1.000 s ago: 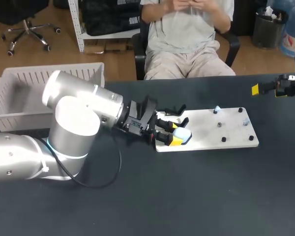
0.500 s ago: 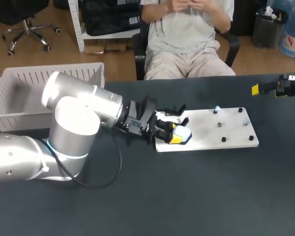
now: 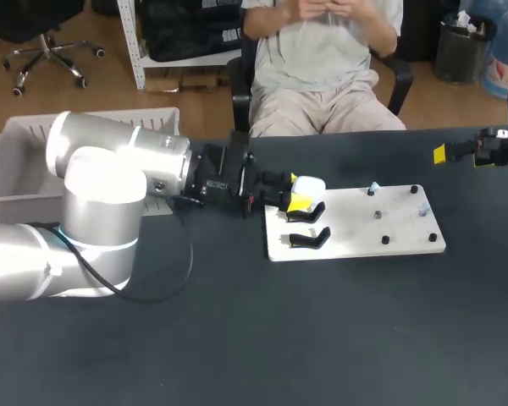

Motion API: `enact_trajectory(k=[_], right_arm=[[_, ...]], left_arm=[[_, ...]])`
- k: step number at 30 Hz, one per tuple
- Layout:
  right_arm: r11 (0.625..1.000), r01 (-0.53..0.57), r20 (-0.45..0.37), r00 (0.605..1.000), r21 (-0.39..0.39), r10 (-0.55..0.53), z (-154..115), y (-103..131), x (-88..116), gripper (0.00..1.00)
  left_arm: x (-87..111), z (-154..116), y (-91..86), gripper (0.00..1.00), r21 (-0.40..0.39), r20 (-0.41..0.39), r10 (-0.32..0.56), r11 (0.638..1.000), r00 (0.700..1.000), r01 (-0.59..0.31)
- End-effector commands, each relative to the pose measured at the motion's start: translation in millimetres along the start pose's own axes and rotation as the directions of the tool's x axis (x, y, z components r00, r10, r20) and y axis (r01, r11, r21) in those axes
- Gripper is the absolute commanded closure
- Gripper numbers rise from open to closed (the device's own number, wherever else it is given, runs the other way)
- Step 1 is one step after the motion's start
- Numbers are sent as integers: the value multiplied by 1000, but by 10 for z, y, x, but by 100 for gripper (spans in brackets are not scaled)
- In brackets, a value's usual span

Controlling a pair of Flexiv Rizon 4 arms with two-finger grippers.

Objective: Pick up each earbud case from the left stands, insert the matching earbuds, close the lid, and place the case in the box.

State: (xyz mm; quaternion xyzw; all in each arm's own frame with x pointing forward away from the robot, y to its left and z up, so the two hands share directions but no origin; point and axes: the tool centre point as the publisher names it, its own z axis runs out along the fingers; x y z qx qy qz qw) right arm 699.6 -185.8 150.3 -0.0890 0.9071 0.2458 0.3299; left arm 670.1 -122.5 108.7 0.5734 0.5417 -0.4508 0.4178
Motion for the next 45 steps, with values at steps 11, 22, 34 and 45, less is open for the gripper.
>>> enact_trajectory(k=[11, 22, 34, 45], right_arm=[[1000, 1, -1, 1000, -1, -1, 3, -6, -2, 0], [1000, 1, -1, 1000, -1, -1, 3, -6, -2, 0], [1000, 1, -1, 1000, -1, -1, 3, -6, -2, 0], [996, 88, -2, 996, -27, -88, -172, 233, -54, 0]], left_arm=[[-309, -96, -124, 100, -93, 83, 24, 996, 996, -16], [-309, -96, -124, 100, -93, 83, 24, 996, 996, -16], [-390, -75, -176, 100, -72, 172, 12, 997, 985, 0], [-426, 50, -238, 100, -50, 208, 37, 998, 977, -27]])
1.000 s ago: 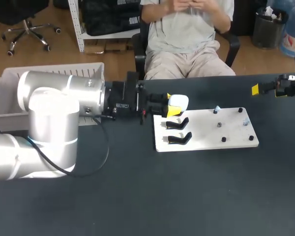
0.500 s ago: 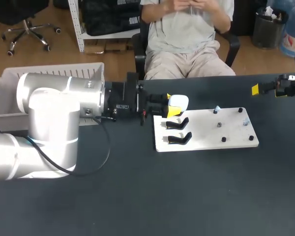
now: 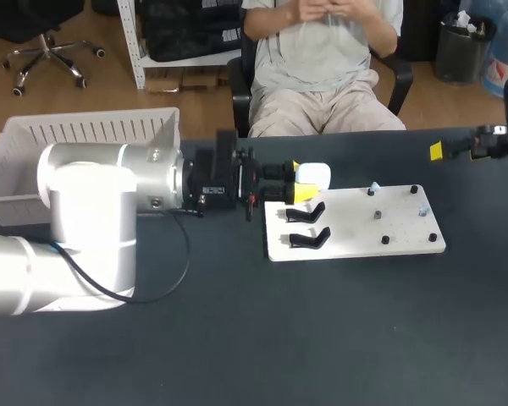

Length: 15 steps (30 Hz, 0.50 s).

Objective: Pick up each earbud case from the left stands, insert the matching earbuds, close the lid, and place the case in the box.

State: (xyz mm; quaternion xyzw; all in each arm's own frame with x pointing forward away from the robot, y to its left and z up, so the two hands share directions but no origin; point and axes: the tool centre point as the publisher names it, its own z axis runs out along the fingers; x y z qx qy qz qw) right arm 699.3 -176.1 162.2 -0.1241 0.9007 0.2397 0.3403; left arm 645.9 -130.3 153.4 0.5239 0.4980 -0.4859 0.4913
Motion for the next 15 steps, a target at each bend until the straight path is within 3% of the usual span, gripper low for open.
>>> enact_trajectory(k=[1, 15], right_arm=[[999, 24, -4, 1000, -26, -24, -168, 168, 26, 0], [988, 135, -41, 990, -70, -138, -218, 864, 230, 0]], left_arm=[[43, 81, 1, 100, 7, 13, -4, 1000, 1000, 4], [46, 145, 91, 100, 50, 21, -7, 999, 1000, 6]])
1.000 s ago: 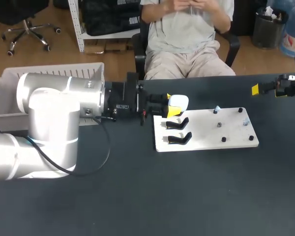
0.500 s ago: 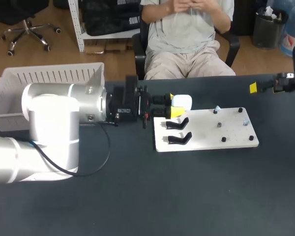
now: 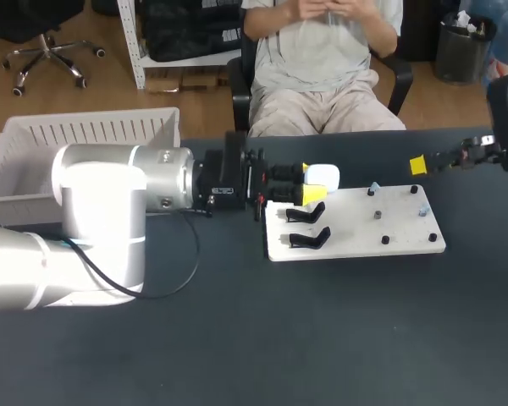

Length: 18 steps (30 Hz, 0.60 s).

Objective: Pick up each earbud case from the left stands, insert the matching earbuds, close the lid, and place the case in the box.

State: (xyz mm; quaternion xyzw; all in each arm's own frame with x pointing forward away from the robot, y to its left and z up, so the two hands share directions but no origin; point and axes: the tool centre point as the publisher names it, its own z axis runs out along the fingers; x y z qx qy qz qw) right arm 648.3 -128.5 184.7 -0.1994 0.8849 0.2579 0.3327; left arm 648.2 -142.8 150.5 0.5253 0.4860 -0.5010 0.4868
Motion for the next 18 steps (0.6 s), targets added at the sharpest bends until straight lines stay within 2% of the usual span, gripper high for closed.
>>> enact_trajectory(k=[1, 7, 18], right_arm=[[999, 21, -15, 1000, 28, -21, 2, 233, 12, 0], [995, 94, -62, 994, 35, -92, 162, 511, 19, 0], [993, 118, -95, 989, 20, -116, 344, 756, 39, 0]], left_arm=[[26, 17, 70, 100, 18, -1, -1, 1000, 1000, 1], [49, 16, 75, 100, 30, -4, -1, 1000, 1000, 2], [52, -5, 96, 100, 30, -4, 4, 1000, 1000, -4]])
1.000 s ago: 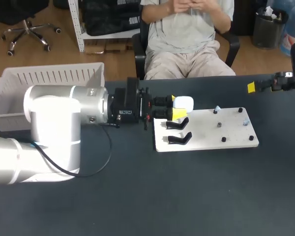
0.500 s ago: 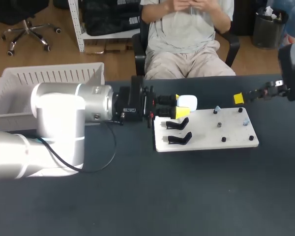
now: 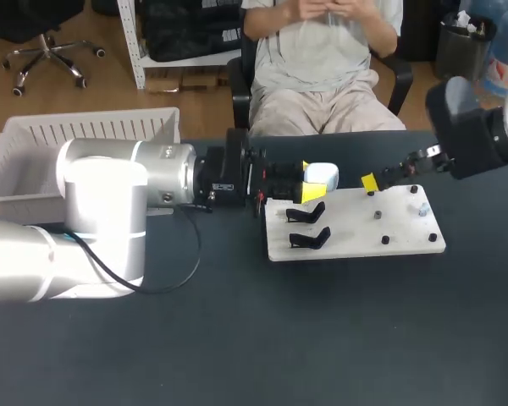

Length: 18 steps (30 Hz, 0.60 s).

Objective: Pick up each earbud case from the left stands, insert the matching earbuds, close the lid, and place the case in the box.

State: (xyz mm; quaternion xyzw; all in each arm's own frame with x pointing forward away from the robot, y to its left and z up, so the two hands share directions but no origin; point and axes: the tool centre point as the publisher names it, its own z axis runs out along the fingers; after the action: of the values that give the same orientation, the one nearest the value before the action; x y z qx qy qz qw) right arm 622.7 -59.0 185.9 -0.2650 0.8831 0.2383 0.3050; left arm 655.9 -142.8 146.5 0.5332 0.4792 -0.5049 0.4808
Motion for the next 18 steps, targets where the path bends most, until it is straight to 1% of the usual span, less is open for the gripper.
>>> enact_trajectory(k=[1, 7, 13, 18], right_arm=[[999, -1, -9, 1000, 44, 1, 81, 76, -16, 0], [999, 6, -32, 999, 34, -5, 196, 134, -1, 0], [1000, 17, -43, 999, 24, -16, 267, 183, -52, 0], [999, 30, -54, 998, 31, -29, 321, 226, -110, 0]], left_arm=[[13, -4, 19, 100, 7, -1, 0, 1000, 1000, 0], [28, 0, 15, 100, 4, 1, 5, 1000, 1000, -5], [29, 1, 15, 100, 2, 4, 6, 1000, 1000, -6], [29, 1, 15, 100, 2, 4, 6, 1000, 1000, -6]])
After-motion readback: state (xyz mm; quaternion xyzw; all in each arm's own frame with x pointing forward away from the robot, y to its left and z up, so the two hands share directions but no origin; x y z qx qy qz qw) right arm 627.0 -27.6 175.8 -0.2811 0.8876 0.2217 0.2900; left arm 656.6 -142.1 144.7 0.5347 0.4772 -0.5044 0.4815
